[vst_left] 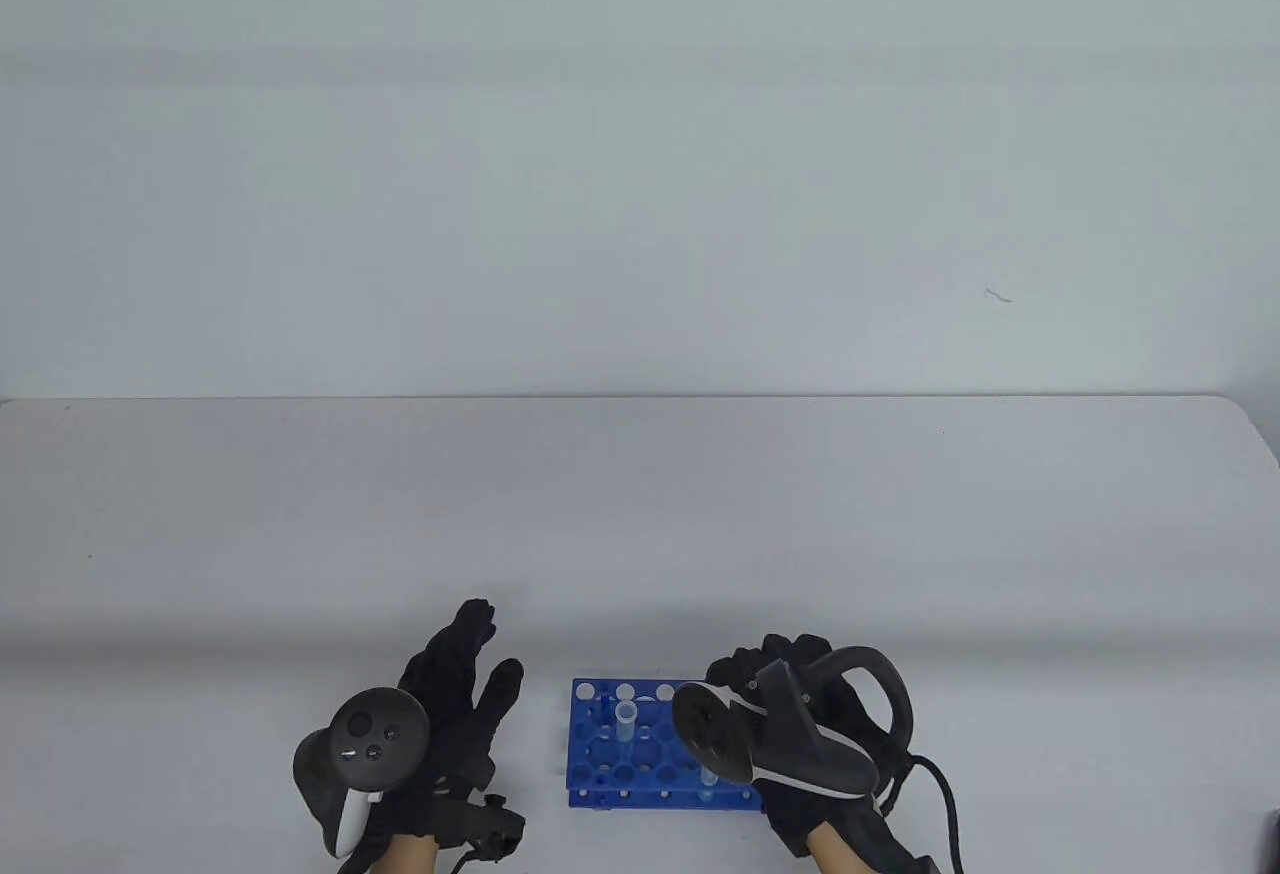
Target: Press a plastic transfer pipette bulb to move liquid between test tubes
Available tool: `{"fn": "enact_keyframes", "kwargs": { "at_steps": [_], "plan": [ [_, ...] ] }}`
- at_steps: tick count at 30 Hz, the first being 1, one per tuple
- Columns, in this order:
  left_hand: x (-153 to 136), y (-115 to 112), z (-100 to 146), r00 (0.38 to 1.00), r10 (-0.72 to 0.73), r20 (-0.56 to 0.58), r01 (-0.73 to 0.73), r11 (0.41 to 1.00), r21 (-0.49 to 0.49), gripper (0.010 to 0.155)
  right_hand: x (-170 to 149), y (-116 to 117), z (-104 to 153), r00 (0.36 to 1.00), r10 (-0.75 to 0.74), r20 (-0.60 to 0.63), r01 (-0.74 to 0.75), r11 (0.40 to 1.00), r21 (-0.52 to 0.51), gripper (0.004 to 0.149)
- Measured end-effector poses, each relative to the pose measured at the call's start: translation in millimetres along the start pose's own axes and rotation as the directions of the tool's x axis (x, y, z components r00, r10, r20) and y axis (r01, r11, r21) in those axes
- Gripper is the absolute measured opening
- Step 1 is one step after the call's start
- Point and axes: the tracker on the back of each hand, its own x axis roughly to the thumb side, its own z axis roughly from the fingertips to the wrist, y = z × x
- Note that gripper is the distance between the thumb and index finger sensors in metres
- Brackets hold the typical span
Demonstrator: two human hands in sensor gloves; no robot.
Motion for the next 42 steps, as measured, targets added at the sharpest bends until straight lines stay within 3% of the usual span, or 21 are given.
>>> {"fn": "enact_keyframes", "kwargs": {
  "at_steps": [14, 22, 27, 35, 39, 42],
  "plan": [
    [-1, 0, 0, 1.000, 0.001, 0.001, -0.001, 1.000, 0.000, 0.075, -2, 1, 0, 1.000, -0.017, 0.008, 0.017, 1.000, -0.005, 0.039],
    [0, 0, 0, 1.000, 0.000, 0.002, 0.000, 1.000, -0.002, 0.075, -9, 0, 1, 0.998, -0.060, -0.029, 0.061, 0.997, 0.043, 0.043],
    [-1, 0, 0, 1.000, 0.004, 0.001, -0.004, 1.000, -0.003, 0.075, -24, -27, 10, 0.986, -0.153, -0.062, 0.156, 0.987, 0.045, 0.045],
    [-1, 0, -1, 1.000, 0.004, -0.003, -0.004, 1.000, -0.008, 0.075, -22, -81, 10, 0.992, -0.113, -0.062, 0.111, 0.993, -0.045, 0.048],
    [-2, 0, -1, 1.000, -0.003, -0.006, 0.003, 1.000, -0.009, 0.076, -6, -78, -11, 0.989, -0.149, -0.017, 0.148, 0.987, -0.060, 0.048],
    [-2, 0, -1, 1.000, -0.001, -0.008, 0.001, 1.000, -0.007, 0.076, 7, -66, -22, 0.995, -0.098, 0.033, 0.100, 0.991, -0.091, 0.047]
  ]
}}
